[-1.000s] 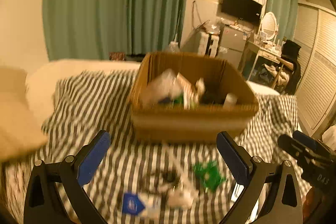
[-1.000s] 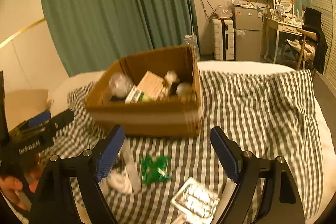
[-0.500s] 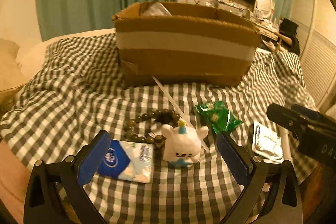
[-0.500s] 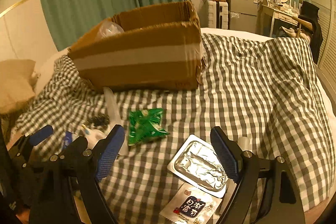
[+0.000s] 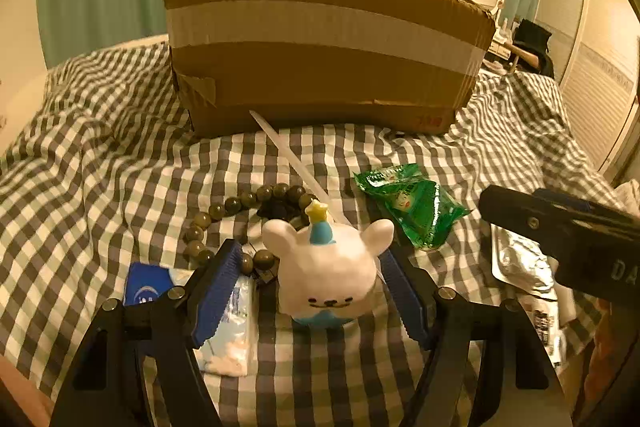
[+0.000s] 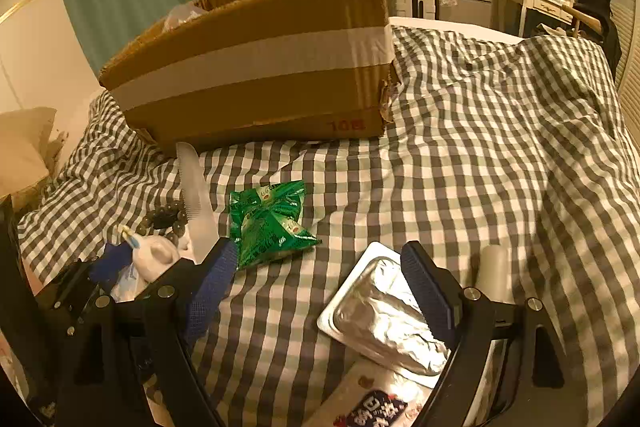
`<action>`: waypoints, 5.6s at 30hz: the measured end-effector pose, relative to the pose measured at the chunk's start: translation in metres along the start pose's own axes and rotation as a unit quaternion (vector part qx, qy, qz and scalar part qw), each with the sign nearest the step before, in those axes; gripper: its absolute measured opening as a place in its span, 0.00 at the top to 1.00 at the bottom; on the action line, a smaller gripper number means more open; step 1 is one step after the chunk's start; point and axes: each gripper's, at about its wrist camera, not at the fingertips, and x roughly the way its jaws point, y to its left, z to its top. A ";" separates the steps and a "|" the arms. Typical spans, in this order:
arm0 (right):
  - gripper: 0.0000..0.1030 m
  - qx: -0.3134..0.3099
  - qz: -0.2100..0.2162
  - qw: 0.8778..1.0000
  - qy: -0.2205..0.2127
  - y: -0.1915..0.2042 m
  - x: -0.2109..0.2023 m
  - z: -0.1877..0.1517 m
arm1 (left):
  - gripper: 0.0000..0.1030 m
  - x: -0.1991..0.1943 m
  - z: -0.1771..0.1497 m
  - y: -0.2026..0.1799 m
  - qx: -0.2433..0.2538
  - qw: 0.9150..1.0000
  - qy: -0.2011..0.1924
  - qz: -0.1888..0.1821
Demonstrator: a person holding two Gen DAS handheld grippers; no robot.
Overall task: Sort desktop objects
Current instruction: 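Grasp the white bear figurine with the left gripper while the right gripper grasps the green packet, then carry the bear figurine and green packet over the cardboard box, then open both grippers to drop the figurine and packet into the box, then lower both grippers toward the blue tissue pack and foil blister pack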
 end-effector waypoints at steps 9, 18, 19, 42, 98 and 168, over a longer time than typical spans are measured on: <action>0.19 -0.035 0.037 0.999 0.013 0.022 0.039 0.015 | 0.55 -0.006 0.011 0.019 -0.042 0.999 -0.011 -0.023; 0.36 -0.042 0.030 0.997 0.064 0.021 0.067 0.007 | 0.55 -0.014 0.015 0.032 -0.057 0.998 -0.031 -0.022; 0.48 -0.051 0.025 0.996 0.064 0.022 0.066 0.006 | 0.55 -0.014 0.016 0.033 -0.061 0.997 -0.030 -0.024; 0.68 -0.059 0.029 0.998 -0.006 0.025 -0.018 -0.002 | 0.55 -0.060 0.014 0.053 -0.080 0.995 -0.058 0.001; 0.47 -0.011 0.095 0.990 -0.106 -0.015 0.037 0.231 | 0.34 0.057 0.284 0.031 -0.001 0.993 -0.108 -0.051; 0.21 -0.088 0.078 0.992 0.040 0.059 0.031 0.001 | 0.01 0.004 -0.011 0.075 -0.113 0.986 0.076 0.090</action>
